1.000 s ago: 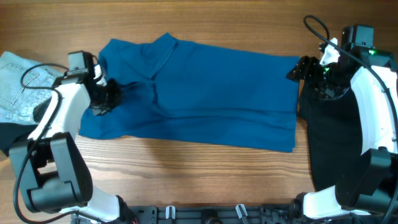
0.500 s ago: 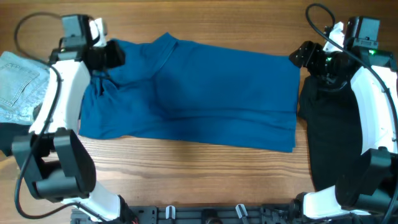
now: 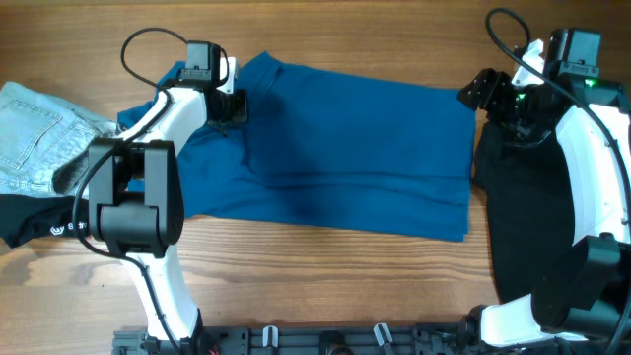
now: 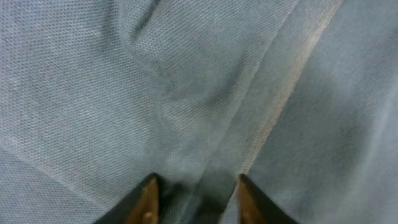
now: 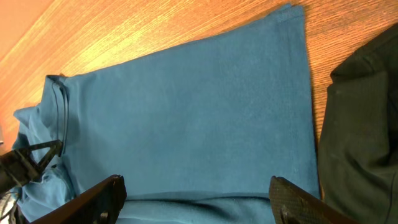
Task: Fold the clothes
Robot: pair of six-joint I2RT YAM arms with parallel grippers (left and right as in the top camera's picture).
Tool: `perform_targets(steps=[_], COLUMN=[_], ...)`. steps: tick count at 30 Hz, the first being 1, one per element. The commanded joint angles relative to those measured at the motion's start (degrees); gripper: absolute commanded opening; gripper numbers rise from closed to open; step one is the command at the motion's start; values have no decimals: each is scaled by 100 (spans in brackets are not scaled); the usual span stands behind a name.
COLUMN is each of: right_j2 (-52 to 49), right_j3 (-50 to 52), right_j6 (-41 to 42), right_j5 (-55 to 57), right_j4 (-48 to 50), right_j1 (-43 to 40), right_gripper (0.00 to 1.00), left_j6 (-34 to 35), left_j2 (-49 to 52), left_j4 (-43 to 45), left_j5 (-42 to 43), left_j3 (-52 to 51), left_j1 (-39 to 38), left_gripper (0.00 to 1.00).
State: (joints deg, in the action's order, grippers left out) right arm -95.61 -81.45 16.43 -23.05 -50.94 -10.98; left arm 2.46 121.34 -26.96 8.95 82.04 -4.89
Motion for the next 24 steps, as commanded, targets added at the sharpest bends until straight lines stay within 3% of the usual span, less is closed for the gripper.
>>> perform_targets(steps=[1,3,11,12,13,24], right_j2=[90,90,90,90,90,79], right_j3=[-92,-92,-92,-92,-92,-50], right_j6=[28,31,26,22,22,4], right_j5=[-98,-98,-79,-79,-79,-50], right_j4=[4,2,9,2,-9,-164], right_j1=[-22,-22,-22,-22,-22,-22], right_gripper=[79,79,79,79,79,80], left_j6=[-74,-74,-7,70,131,1346], left_j2=[61,35,-721,-732,-713,-238], left_j4=[-66,-70,-407,-632,-796,-1071], left_j5=[-157,-160,-393,-393,-391,-328], left_j3=[4,9,22,22,17,-157], left_j1=[-22,-22,-9,-11,-11,-9], left_gripper=[15,4,4,11,26,47])
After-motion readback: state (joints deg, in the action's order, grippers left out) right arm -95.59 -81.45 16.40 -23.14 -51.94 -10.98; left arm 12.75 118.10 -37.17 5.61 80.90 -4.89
